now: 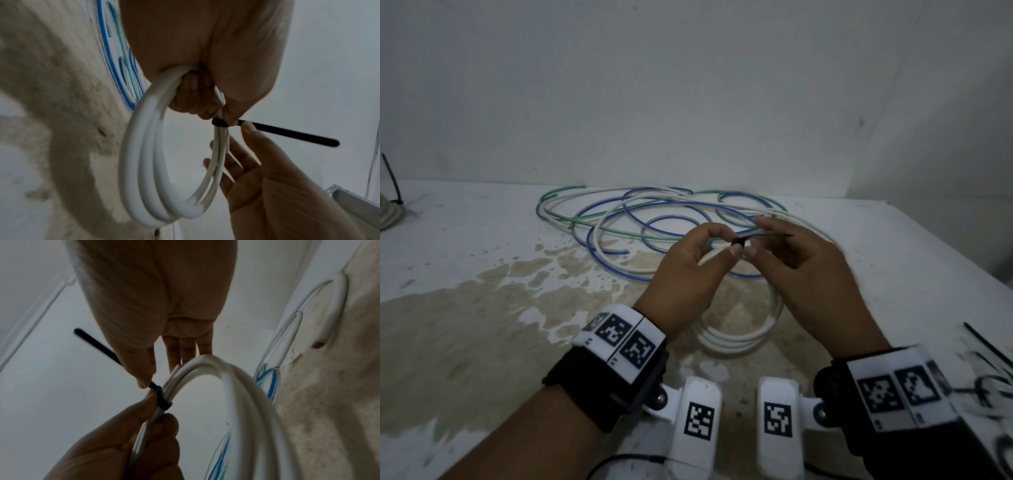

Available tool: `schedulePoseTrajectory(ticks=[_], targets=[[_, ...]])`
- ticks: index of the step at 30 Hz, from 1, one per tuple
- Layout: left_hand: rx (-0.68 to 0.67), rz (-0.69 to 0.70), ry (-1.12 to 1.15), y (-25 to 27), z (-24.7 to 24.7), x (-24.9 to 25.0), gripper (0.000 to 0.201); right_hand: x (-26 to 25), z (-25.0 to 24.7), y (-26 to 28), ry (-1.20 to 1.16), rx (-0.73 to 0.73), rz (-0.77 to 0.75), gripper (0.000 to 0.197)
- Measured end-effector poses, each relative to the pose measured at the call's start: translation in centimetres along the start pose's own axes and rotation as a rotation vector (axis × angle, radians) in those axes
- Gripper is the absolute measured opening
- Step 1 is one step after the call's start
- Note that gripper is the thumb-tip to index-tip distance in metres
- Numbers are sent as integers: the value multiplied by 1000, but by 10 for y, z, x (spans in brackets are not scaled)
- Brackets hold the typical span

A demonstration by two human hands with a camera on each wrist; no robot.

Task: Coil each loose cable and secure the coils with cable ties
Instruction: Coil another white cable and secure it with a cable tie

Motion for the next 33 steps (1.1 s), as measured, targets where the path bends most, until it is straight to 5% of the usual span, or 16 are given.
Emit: schedulePoseTrajectory(ticks=[9, 12, 18, 22, 29, 33], targets=[[4, 54, 19, 4, 6, 12, 14, -39, -5, 9, 190, 98, -375, 16], [-1, 30, 13, 5, 7, 7, 14, -35, -6, 7, 95, 94, -281, 21], [-81, -291, 227, 3, 6, -16, 7, 2, -2, -2, 64, -3, 8, 21], [-56, -326, 334, 1, 2, -17, 14, 14, 5, -1, 39, -114, 102, 25], [-22, -212, 140, -1, -1, -18, 2, 13, -5, -2, 13, 8, 111, 32], [-83, -338, 204, 5, 4, -25, 15, 24, -17, -3, -60, 193, 184, 14]])
Point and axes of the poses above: each hand's wrist, its own y-axis away from the middle knuckle, its own z-axis out of the palm, x = y × z, the point moved 7 cm from there along -y, towards the middle knuckle, and after that the axes turned 2 degrees about x, right-handed, at the moved point
